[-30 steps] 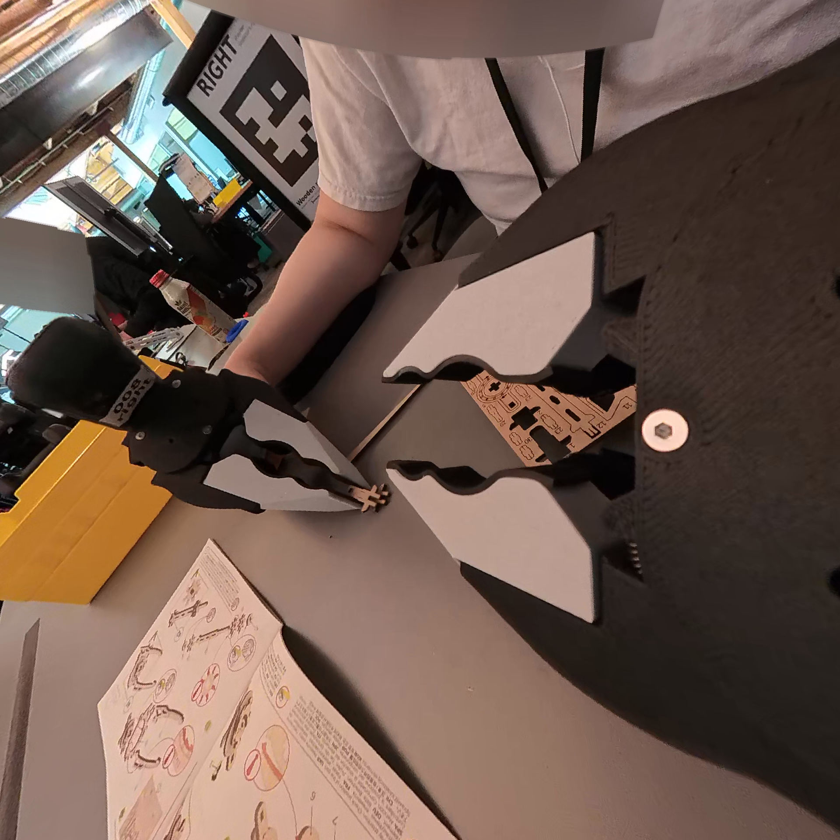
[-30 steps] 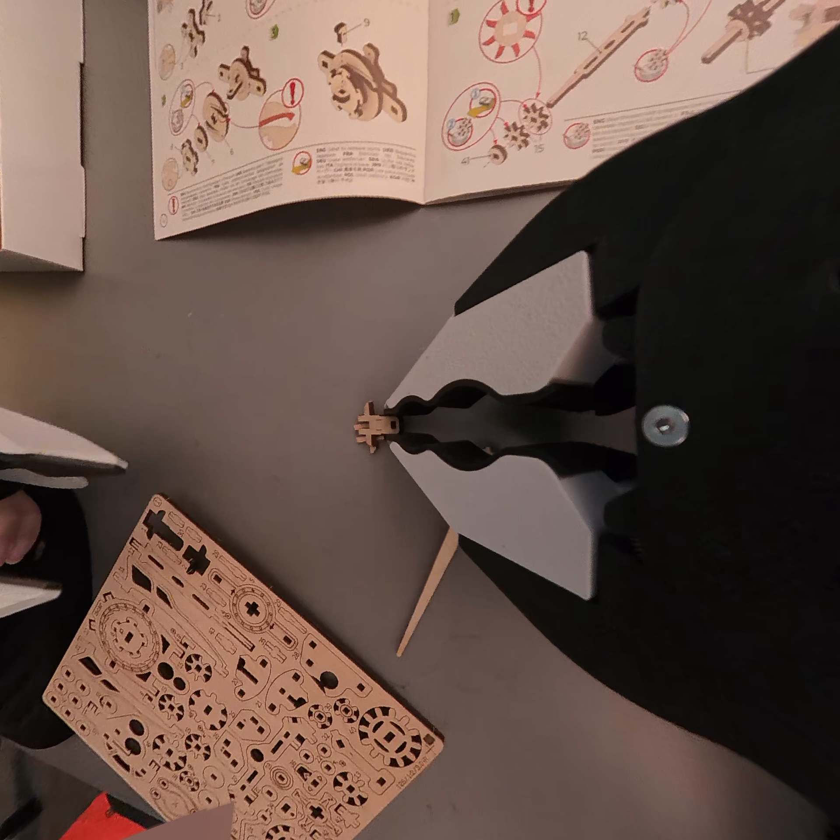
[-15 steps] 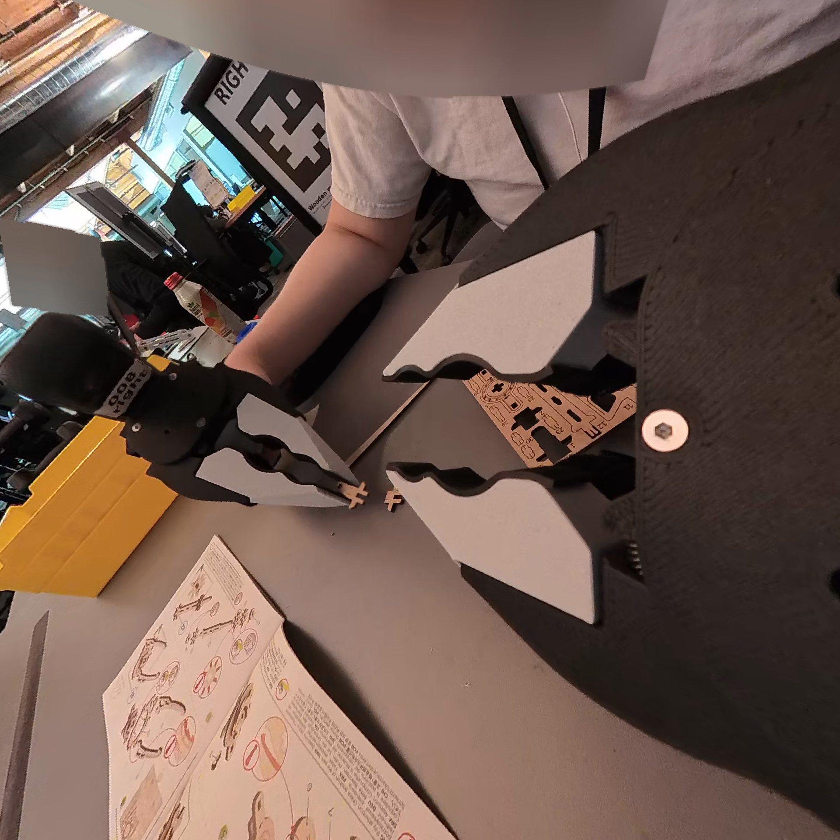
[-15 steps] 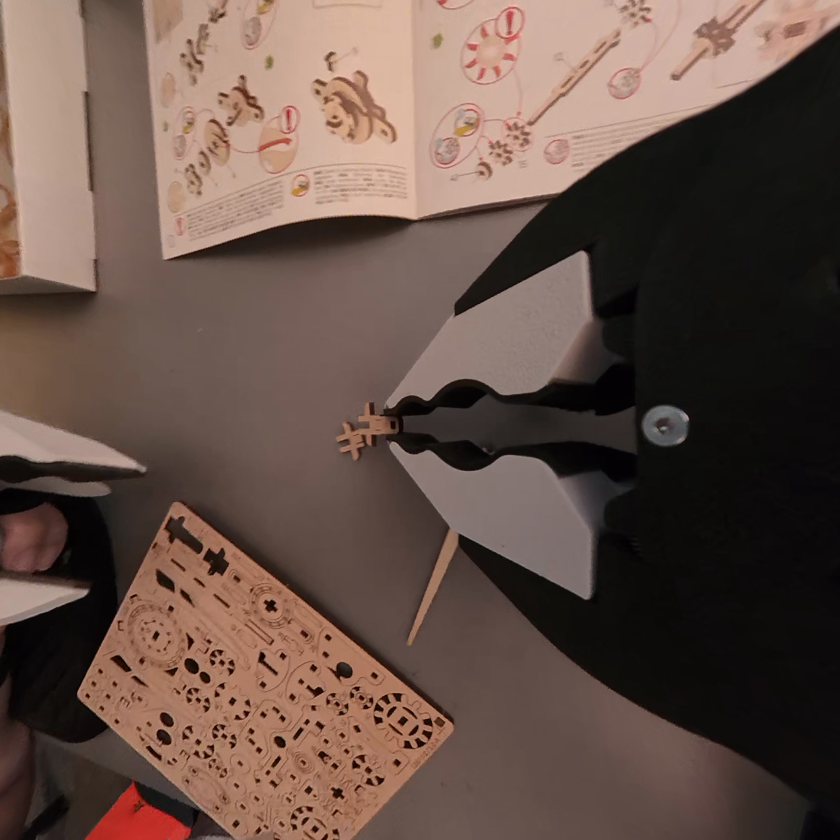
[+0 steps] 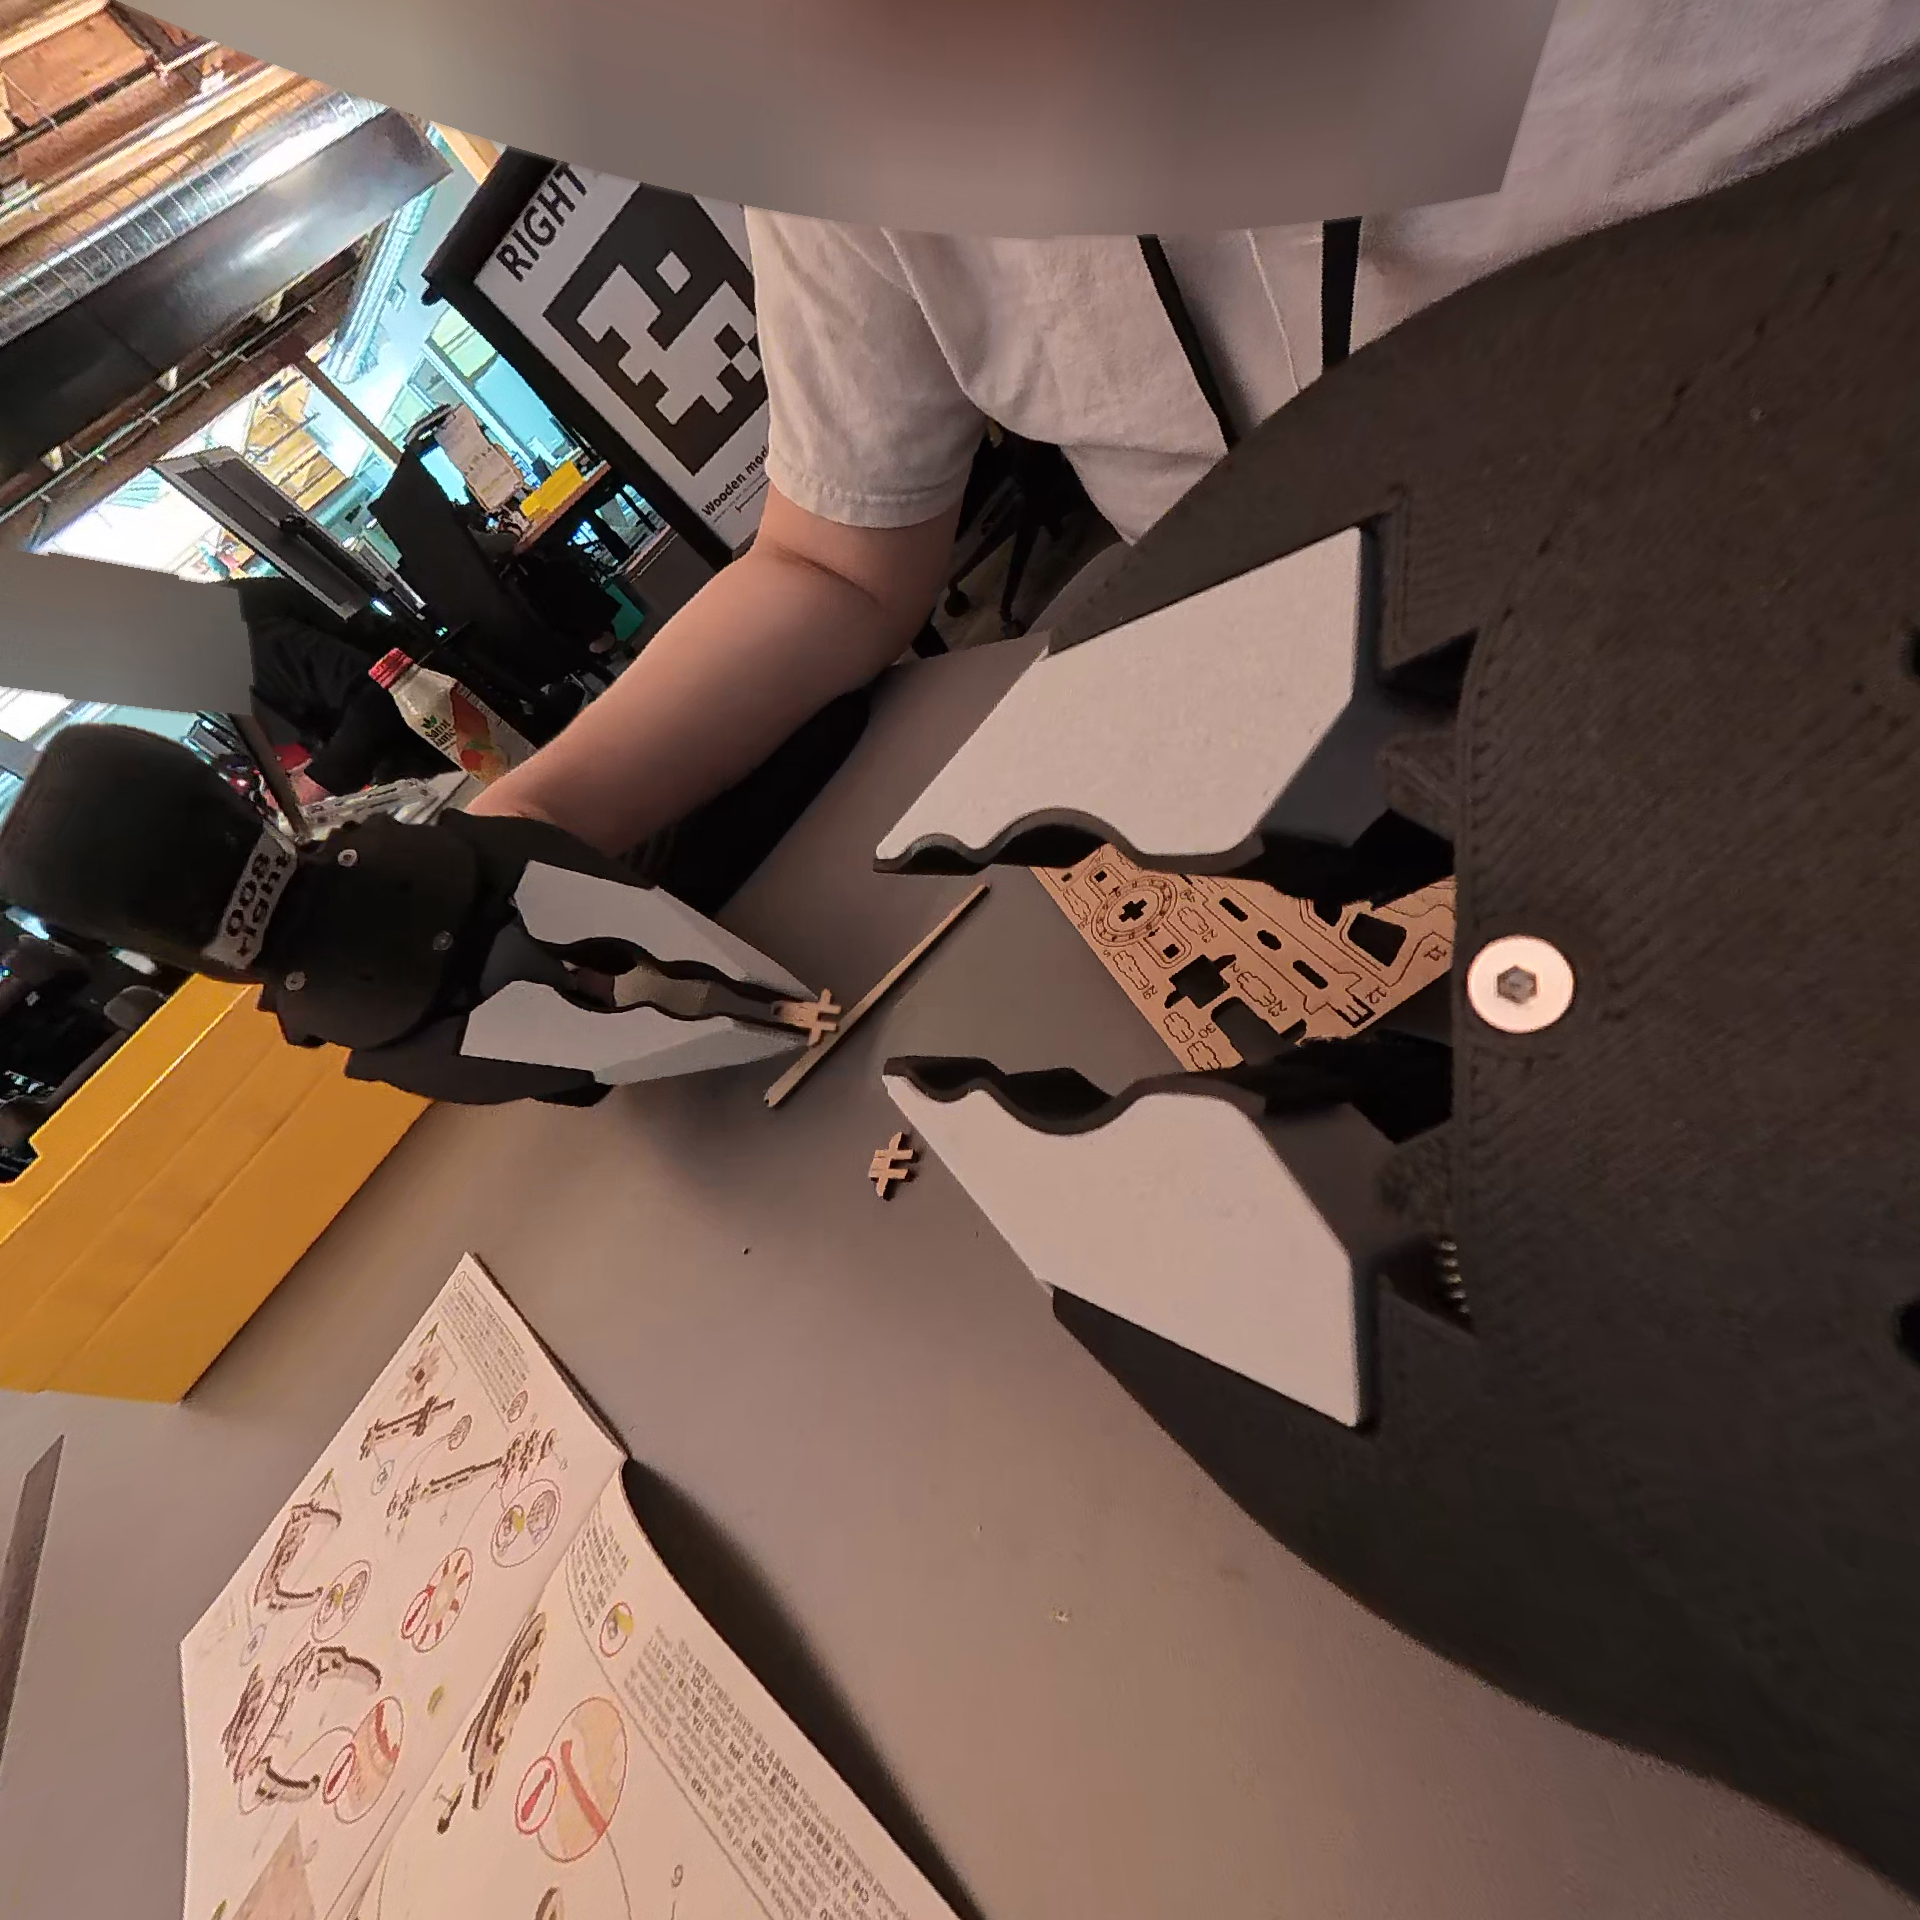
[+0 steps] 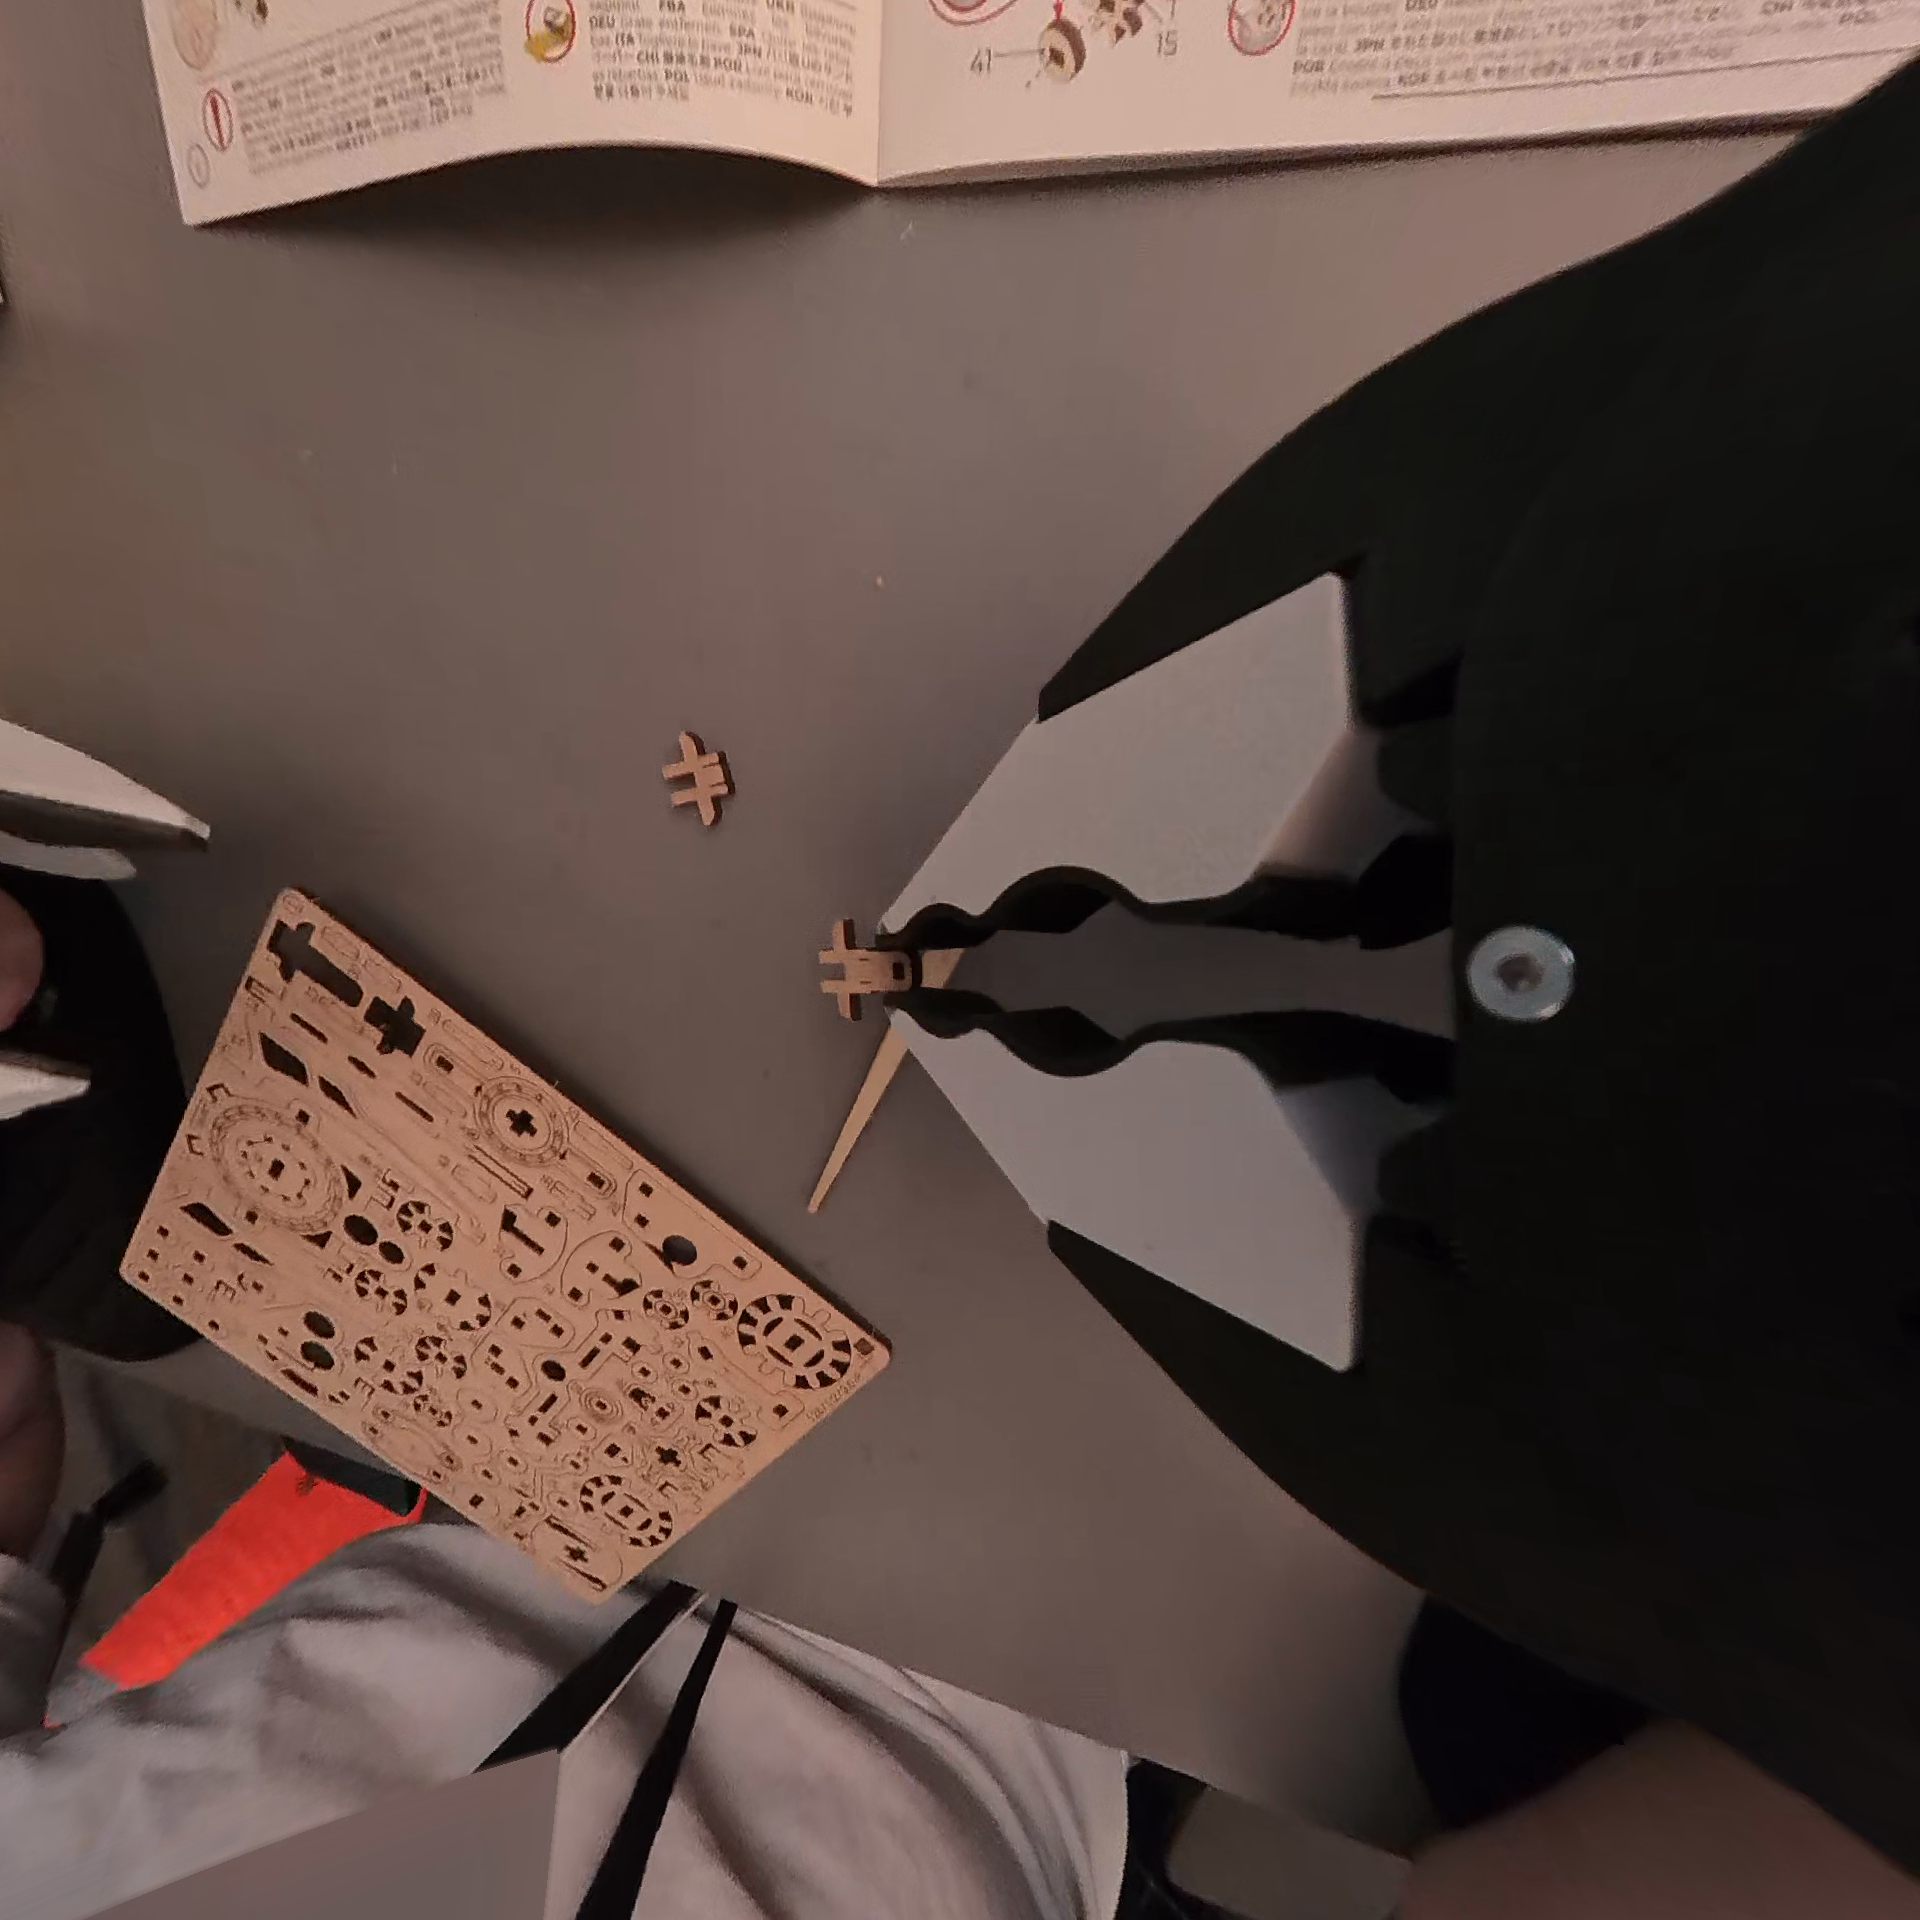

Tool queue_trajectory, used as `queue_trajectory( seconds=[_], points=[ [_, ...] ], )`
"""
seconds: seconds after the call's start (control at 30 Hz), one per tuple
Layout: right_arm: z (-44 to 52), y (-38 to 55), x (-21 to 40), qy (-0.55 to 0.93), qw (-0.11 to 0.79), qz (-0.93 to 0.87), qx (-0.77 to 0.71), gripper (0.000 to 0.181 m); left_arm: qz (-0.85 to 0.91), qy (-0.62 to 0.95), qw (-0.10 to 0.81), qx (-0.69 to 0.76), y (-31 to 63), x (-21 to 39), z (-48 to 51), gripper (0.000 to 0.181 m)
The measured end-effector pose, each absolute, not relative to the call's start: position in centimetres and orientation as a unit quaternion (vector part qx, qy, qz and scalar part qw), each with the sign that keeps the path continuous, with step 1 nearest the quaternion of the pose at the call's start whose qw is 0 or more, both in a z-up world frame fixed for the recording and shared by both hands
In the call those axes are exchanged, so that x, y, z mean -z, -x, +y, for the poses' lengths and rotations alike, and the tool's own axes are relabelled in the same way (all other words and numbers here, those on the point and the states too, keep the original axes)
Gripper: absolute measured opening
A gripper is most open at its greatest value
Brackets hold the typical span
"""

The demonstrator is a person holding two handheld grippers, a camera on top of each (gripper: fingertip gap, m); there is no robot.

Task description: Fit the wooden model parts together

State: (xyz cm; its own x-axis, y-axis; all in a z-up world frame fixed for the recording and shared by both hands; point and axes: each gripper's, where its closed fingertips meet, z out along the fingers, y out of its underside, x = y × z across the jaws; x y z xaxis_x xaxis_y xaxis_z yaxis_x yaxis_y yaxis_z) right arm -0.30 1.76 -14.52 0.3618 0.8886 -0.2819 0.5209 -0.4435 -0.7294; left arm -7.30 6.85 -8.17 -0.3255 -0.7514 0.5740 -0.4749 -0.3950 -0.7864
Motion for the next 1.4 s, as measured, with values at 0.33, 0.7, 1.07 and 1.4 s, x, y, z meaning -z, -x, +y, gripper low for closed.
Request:
queue_trajectory(
  seconds=[0.33, 0.7, 1.07, 1.4],
  points=[
    [1.5, -0.8, 15.0, 0.797, 0.262, -0.459, -0.292, 0.012, 0.534, 0.57, 0.105, 0.615, 7.3, 8.2, 6.8, 0.033],
    [1.5, -1.7, 15.2, 0.808, 0.257, -0.454, -0.273, 0.016, 0.529, 0.57, 0.097, 0.621, 7.3, 8.2, 6.7, 0.032],
    [6.6, 1.0, 12.9, 0.774, 0.389, -0.448, -0.224, 0.026, 0.516, 0.573, 0.094, 0.63, 7.3, 8.0, 7.1, 0.032],
    [7.0, 2.4, 15.5, 0.785, 0.341, -0.475, -0.205, 0.019, 0.513, 0.573, 0.091, 0.632, 7.2, 8.0, 7.1, 0.031]
  ],
)
